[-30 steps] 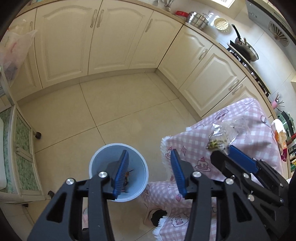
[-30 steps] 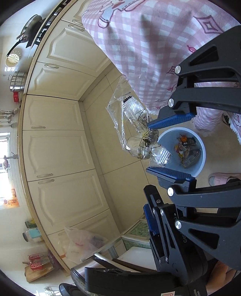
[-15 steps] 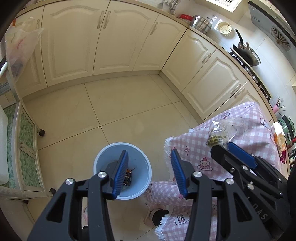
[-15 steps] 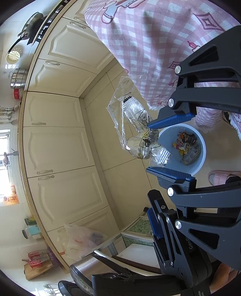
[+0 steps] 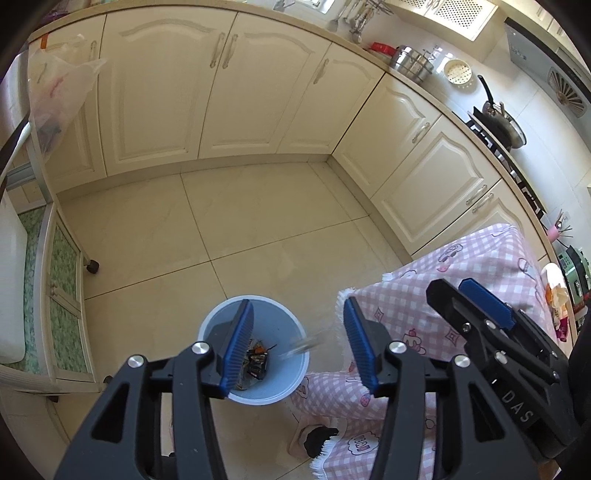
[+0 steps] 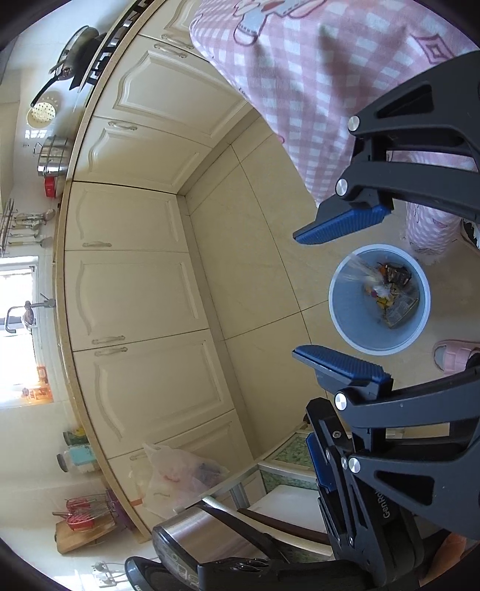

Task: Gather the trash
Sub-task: 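Move both tools back over the table toward the white napkin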

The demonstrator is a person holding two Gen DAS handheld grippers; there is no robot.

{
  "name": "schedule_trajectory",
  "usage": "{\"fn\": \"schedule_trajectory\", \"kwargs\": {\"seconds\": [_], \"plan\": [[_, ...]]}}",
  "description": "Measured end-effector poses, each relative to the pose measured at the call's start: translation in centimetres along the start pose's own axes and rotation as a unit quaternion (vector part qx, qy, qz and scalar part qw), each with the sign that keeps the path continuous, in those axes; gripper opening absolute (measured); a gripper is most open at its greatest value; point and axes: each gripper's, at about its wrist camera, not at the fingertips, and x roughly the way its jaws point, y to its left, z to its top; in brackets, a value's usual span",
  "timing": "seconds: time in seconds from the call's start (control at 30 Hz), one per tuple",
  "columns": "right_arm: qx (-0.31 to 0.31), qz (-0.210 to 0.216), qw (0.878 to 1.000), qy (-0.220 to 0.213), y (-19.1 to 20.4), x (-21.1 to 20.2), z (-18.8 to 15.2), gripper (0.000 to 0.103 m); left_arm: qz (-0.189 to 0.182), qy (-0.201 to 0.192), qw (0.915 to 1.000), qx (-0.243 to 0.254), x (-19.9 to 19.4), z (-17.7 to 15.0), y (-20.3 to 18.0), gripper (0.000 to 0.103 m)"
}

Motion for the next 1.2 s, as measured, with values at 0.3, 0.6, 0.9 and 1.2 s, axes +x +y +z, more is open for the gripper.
{"fn": "schedule_trajectory", "kwargs": {"seconds": [0.3,0.6,0.9,1.2], "plan": [[0.030,-0.023,0.999,-0.031,-3.6,-5.4,0.0,0.054,-0.024,-0.013,0.9987,0.043,-2.3,-0.5,-5.7,0.050],[0.077,-0.074,0.990,-0.090,-10.5,-14.6,-1.2,0.057,-0.074,-0.032,0.9892,0.122,-5.4,-2.2,-16.4,0.056],[0.137,-0.165,0.969,-0.122,-21.0,-22.1,-4.8,0.061,-0.115,-0.037,0.9710,0.206,-5.1,-4.5,-29.0,0.073],[0.176,-0.218,0.958,-0.057,-30.7,-21.8,-6.7,0.069,-0.121,-0.023,0.9529,0.277,-1.6,-5.8,-38.1,0.074]]}}
